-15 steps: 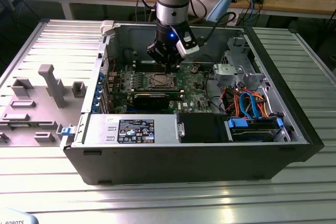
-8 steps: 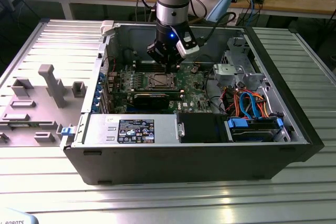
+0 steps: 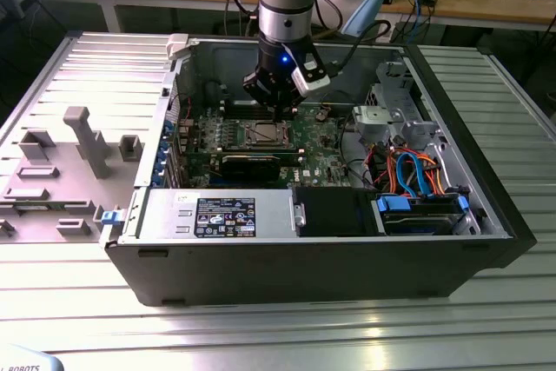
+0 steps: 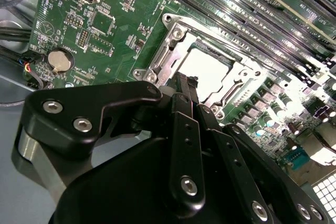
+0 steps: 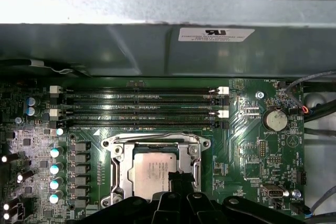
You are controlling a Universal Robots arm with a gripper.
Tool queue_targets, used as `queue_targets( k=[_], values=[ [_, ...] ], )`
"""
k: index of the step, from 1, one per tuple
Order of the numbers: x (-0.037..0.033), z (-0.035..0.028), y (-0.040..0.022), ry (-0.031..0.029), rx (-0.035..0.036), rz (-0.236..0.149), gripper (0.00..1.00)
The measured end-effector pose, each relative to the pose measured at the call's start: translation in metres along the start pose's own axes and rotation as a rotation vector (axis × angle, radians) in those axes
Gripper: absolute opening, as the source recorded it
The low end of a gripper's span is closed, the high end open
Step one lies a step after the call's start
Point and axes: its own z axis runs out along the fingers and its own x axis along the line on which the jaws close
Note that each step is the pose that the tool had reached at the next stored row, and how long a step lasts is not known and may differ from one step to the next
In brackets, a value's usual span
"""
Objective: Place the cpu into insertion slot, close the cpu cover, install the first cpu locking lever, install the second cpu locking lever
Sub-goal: 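Install the second cpu locking lever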
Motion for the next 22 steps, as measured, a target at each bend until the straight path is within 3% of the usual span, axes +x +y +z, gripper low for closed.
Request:
queue_targets(
  k=[3, 7, 12, 22],
  values=[
    [0.0000, -0.0001, -0.0053, 0.0000, -0.0002, 0.000, 0.11],
    [0.0000, -0.0002, -0.0069, -0.0001, -0.0005, 0.000, 0.11],
    [-0.0001, -0.0063, -0.0075, 0.0000, -0.0011, -0.001, 0.11],
    [-0.0001, -0.0063, -0.0075, 0.0000, -0.0012, -0.001, 0.11]
  ],
)
